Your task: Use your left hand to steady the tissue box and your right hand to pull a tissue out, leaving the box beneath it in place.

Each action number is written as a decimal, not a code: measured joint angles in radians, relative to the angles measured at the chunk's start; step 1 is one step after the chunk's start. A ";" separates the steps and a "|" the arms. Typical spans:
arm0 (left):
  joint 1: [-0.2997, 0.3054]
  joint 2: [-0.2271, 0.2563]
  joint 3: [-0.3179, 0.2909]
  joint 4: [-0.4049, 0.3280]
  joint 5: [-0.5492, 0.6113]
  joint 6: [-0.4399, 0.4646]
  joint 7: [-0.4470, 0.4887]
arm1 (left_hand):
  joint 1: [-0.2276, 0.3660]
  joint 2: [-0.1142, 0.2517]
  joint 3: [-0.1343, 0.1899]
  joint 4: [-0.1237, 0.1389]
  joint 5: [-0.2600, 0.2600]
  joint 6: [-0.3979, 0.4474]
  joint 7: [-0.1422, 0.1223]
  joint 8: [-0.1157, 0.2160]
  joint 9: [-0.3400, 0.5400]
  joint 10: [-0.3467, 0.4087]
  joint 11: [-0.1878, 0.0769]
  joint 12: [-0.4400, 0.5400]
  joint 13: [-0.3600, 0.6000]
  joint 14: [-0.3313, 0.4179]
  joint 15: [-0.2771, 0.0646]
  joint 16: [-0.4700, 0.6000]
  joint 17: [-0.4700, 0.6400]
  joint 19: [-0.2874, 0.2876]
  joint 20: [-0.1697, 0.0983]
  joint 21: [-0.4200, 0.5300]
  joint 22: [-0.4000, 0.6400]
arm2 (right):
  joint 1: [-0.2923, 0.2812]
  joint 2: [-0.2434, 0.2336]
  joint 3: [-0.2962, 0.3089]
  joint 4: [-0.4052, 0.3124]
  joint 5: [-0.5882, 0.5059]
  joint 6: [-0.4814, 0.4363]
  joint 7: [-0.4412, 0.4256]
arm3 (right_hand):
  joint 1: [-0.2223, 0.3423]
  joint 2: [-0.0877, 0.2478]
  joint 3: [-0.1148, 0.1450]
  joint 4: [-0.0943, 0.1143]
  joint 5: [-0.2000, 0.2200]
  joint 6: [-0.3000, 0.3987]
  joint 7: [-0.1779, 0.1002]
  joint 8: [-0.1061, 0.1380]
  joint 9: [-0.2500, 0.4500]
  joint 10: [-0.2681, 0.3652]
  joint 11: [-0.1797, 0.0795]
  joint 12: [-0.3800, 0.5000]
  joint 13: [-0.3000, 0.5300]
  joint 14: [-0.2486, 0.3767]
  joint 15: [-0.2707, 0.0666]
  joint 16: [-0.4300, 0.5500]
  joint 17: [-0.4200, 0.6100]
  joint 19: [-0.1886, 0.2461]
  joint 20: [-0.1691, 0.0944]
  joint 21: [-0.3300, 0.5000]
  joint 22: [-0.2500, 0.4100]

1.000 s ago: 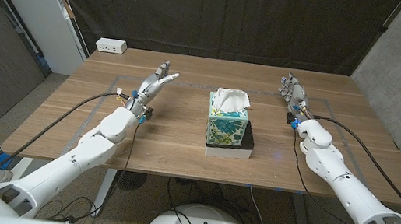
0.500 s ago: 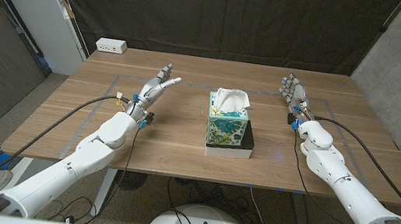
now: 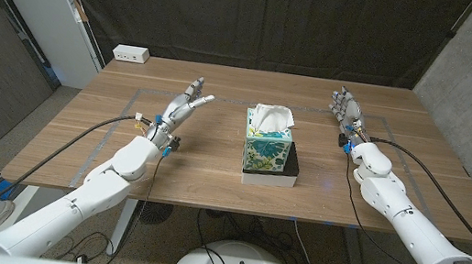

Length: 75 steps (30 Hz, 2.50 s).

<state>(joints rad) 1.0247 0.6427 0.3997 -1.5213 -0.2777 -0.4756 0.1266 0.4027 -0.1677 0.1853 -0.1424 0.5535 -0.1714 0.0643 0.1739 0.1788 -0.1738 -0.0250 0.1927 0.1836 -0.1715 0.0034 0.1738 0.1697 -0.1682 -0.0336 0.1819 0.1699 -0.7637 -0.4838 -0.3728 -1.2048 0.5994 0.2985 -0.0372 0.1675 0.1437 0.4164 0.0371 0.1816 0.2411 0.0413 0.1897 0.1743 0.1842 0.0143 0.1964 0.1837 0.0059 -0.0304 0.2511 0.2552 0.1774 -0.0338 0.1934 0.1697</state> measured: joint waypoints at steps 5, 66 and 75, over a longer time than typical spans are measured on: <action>0.016 0.011 -0.004 -0.023 0.002 0.008 0.000 | 0.003 0.003 -0.008 0.000 0.005 0.000 0.000 0.000 0.000 0.000 0.000 0.000 0.000 0.000 0.000 0.000 0.000 0.000 0.000 0.000 0.005 | -0.003 -0.001 0.001 -0.005 0.000 0.000 -0.003 | 0.000 0.000 0.000 0.000 0.000 0.000 0.000 0.000 0.000 0.000 0.000 0.000 0.000 0.000 0.000 0.000 0.000 0.000 0.000 0.000 0.000; 0.227 0.086 -0.053 -0.208 0.055 -0.004 0.010 | 0.013 0.013 -0.080 0.014 0.054 0.000 0.000 0.000 0.000 0.005 0.005 0.004 0.000 0.000 0.011 0.000 0.000 0.000 0.000 0.000 0.005 | -0.064 -0.023 0.013 -0.120 -0.024 -0.028 -0.084 | 0.000 0.000 -0.003 -0.011 0.000 0.000 0.000 0.000 0.000 0.000 0.000 0.000 0.000 0.000 0.000 -0.005 0.000 0.000 0.000 0.000 0.000; 0.248 0.093 -0.057 -0.224 0.065 -0.007 0.011 | 0.019 0.019 -0.092 0.018 0.061 -0.004 -0.004 0.000 0.001 0.005 0.005 0.004 0.000 0.000 0.011 0.000 0.000 0.000 0.000 0.000 0.005 | -0.060 -0.018 0.009 -0.119 -0.028 -0.028 -0.085 | 0.000 0.000 -0.003 -0.011 0.000 0.000 0.000 0.000 0.000 0.000 0.000 0.000 0.000 0.000 0.000 -0.005 0.000 0.000 0.000 0.000 0.000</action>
<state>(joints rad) 1.2724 0.7353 0.3424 -1.7449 -0.2131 -0.4831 0.1375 0.4213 -0.1491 0.0929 -0.1245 0.6148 -0.1751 0.0606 0.1740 0.1795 -0.1684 -0.0197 0.1966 0.1835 -0.1714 0.0140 0.1734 0.1696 -0.1682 -0.0336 0.1819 0.1745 -0.8236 -0.5022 -0.3642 -1.3241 0.5716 0.2702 -0.1222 0.1675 0.1437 0.4135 0.0258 0.1816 0.2411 0.0412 0.1897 0.1743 0.1842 0.0142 0.1964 0.1836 0.0059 -0.0304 0.2465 0.2555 0.1774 -0.0338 0.1934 0.1696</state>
